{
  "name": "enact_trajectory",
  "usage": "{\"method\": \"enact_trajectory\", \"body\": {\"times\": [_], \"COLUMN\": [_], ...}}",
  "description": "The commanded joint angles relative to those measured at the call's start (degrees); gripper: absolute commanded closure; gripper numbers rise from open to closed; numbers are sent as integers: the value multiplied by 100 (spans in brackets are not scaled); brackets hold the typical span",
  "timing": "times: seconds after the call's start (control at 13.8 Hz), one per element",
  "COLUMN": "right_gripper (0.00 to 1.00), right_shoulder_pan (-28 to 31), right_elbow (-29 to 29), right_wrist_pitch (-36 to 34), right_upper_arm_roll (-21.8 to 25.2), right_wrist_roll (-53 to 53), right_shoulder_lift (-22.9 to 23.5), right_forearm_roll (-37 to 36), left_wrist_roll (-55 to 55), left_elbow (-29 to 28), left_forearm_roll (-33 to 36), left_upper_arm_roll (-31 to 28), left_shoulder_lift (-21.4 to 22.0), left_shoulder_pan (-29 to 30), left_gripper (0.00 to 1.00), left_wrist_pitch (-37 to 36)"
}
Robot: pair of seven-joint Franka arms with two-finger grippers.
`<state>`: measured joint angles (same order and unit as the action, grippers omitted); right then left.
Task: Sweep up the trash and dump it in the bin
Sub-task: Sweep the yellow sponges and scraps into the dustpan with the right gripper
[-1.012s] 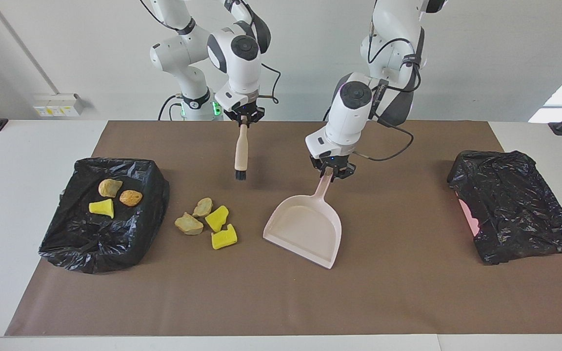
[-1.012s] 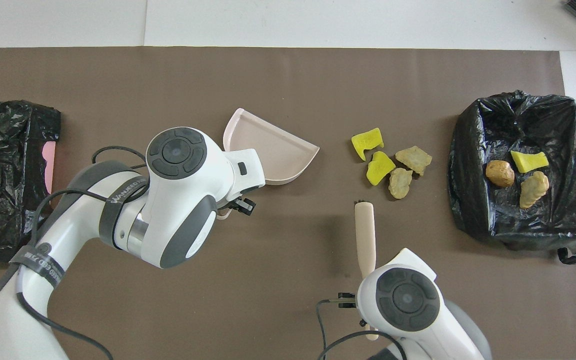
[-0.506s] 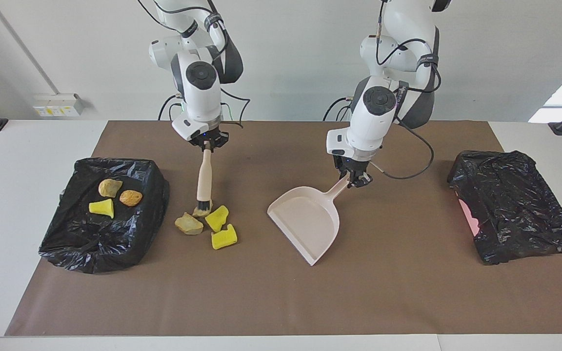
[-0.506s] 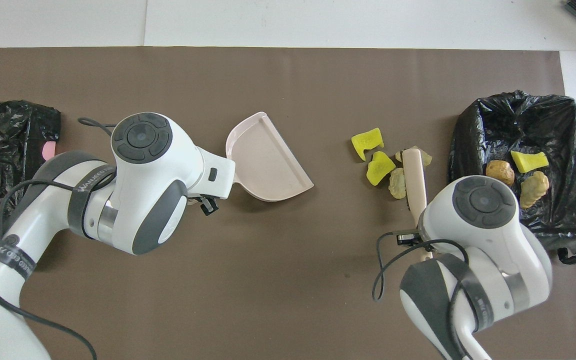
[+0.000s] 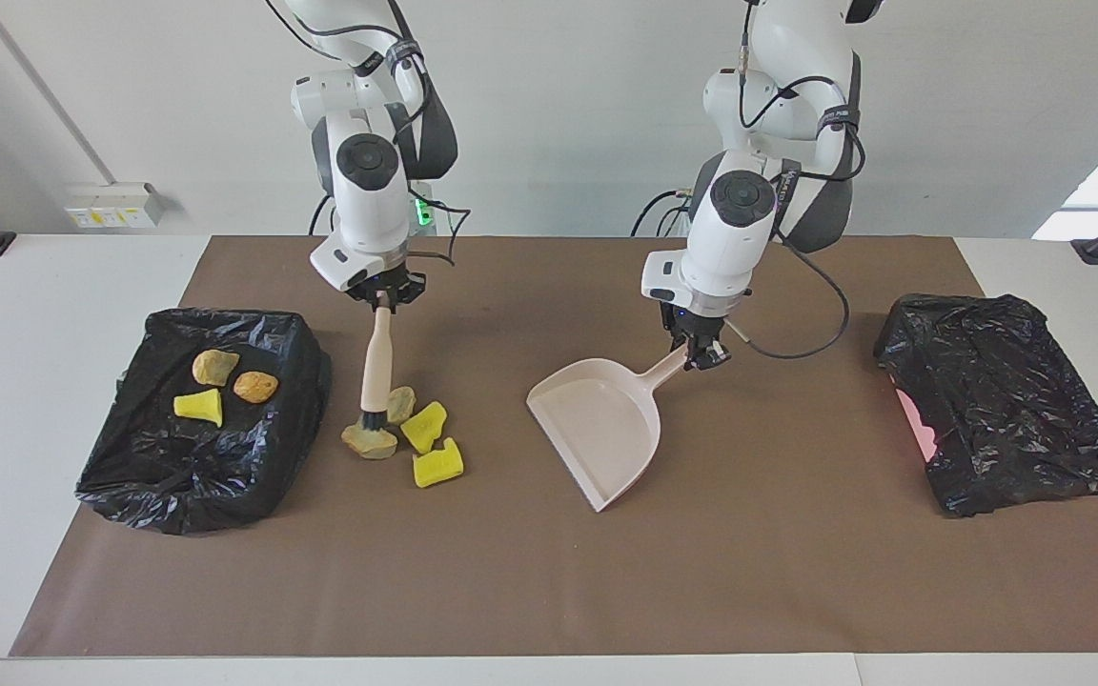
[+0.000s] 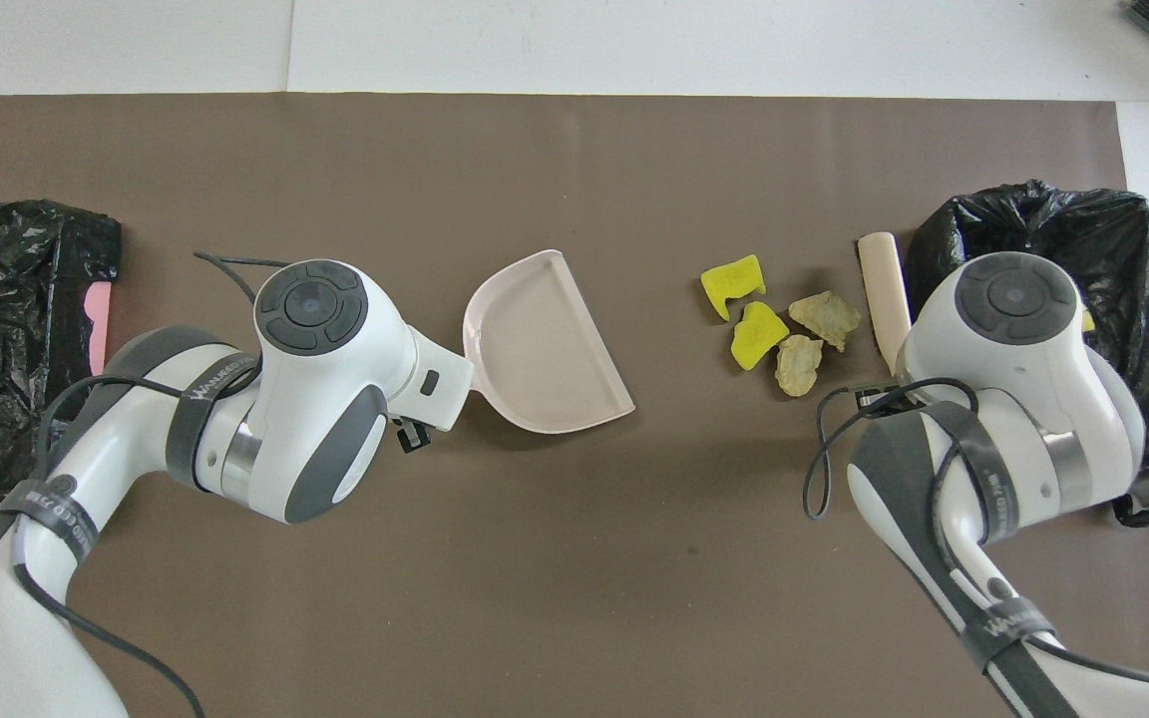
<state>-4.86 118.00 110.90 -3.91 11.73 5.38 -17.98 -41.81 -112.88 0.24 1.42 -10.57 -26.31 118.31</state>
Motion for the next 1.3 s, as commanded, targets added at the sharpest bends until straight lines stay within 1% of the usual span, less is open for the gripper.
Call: {"method": "enact_trajectory", "body": {"times": [0.0, 0.07, 0.14, 0.22, 0.29, 0.36, 0.58, 0.72, 0.8, 0.87, 1.08, 1.23], "right_gripper": [100, 100, 100, 100, 100, 100, 100, 100, 100, 100, 100, 100], "right_shoulder_pan": [160, 178, 187, 170, 83, 73, -119, -147, -269, -357, -585, -770], "right_elbow": [-225, -225, -216, -216, -207, -190, -172, -155, -155, -146, -146, -146], "right_wrist_pitch": [11, 46, 46, 29, 29, 37, 20, 37, 37, 37, 55, 90], "right_upper_arm_roll": [-49, -49, -49, -66, -66, -92, -119, -128, -154, -163, -163, -163], "right_wrist_roll": [-109, -127, -171, -180, -180, -180, -180, -171, -180, -128, -118, -57], "right_shoulder_lift": [385, 420, 429, 447, 534, 596, 605, 596, 596, 588, 570, 561], "right_forearm_roll": [-574, -575, -557, -479, -417, -286, 40, 460, 636, 786, 1366, 1779], "left_wrist_roll": [-64, -64, -55, -47, -20, -12, 260, 331, 323, 323, 261, 87], "left_elbow": [-444, -532, -542, -559, -568, -560, -472, -498, -515, -515, -515, -472], "left_forearm_roll": [116, 116, 116, 116, 116, 116, 116, 116, 116, 116, 116, 142], "left_upper_arm_roll": [-19, -19, -19, -19, -19, -19, -11, -10, -10, -10, -19, -19], "left_shoulder_lift": [248, 257, 266, 266, 274, 266, 222, 230, 239, 239, 239, 213], "left_shoulder_pan": [-50, -59, -59, -59, -59, -59, -94, -155, -156, -156, -147, -138], "left_gripper": [48, 47, 43, 37, 35, 43, 53, 73, 88, 96, 100, 100], "left_wrist_pitch": [201, 227, 236, 271, 288, 323, 481, 579, 579, 579, 552, 552]}}
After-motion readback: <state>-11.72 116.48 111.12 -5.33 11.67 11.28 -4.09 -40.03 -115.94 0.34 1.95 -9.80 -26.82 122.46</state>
